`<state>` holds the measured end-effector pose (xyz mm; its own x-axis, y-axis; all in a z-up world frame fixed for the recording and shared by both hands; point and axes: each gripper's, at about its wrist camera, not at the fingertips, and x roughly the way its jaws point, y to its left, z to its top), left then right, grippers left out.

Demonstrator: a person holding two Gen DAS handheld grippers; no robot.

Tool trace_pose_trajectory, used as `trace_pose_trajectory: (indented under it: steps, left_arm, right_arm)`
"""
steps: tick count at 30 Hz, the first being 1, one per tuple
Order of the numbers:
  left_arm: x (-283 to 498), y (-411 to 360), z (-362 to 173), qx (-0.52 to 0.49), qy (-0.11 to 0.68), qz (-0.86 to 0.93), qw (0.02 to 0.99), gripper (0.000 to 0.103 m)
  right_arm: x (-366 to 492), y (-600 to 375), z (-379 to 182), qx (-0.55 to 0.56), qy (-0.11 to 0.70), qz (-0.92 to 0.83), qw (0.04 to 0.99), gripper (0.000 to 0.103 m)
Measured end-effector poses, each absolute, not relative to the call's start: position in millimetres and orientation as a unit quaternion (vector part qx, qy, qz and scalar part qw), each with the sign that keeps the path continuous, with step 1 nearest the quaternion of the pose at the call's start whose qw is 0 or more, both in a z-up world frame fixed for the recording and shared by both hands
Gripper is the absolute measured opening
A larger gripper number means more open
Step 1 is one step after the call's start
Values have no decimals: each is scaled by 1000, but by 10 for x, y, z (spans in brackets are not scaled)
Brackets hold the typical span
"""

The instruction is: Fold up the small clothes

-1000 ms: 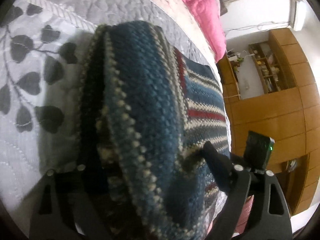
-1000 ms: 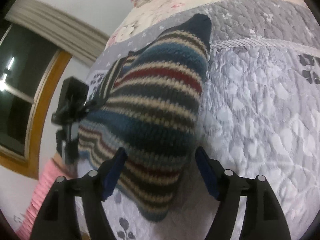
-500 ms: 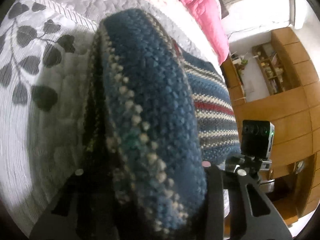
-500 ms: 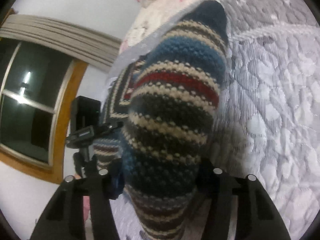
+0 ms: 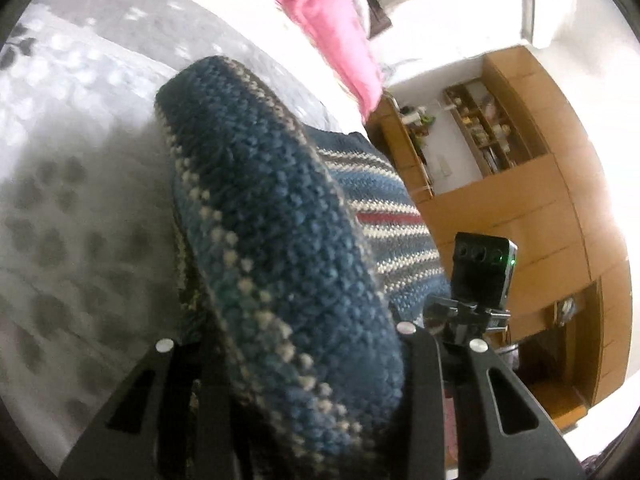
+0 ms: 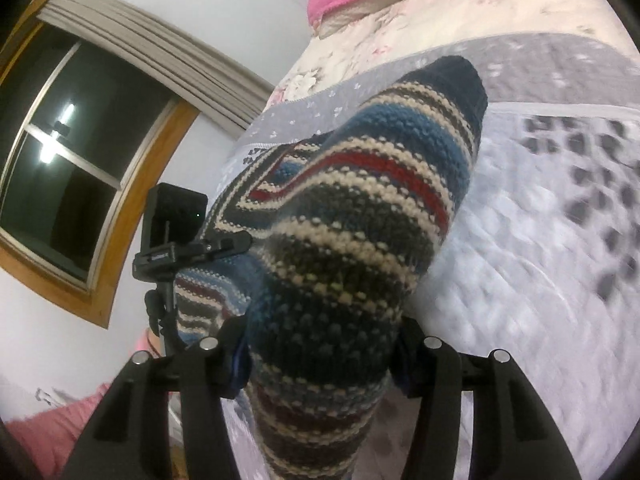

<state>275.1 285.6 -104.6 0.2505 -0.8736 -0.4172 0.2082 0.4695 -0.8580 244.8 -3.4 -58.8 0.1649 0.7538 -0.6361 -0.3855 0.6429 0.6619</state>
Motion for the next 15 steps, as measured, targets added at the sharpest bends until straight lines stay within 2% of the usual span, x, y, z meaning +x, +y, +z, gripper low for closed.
trace_pose_trajectory:
  steps: [7, 15]
  left_arm:
    - [2480, 2242, -1097, -323, 488, -393, 709, 32]
    - [2269, 1916, -1344, -292, 502, -378, 721, 34]
  right_arm:
    - [2057, -596, -670, 184, 523, 355, 752, 55]
    - [1836, -973, -1100, 188, 545, 325, 750, 56]
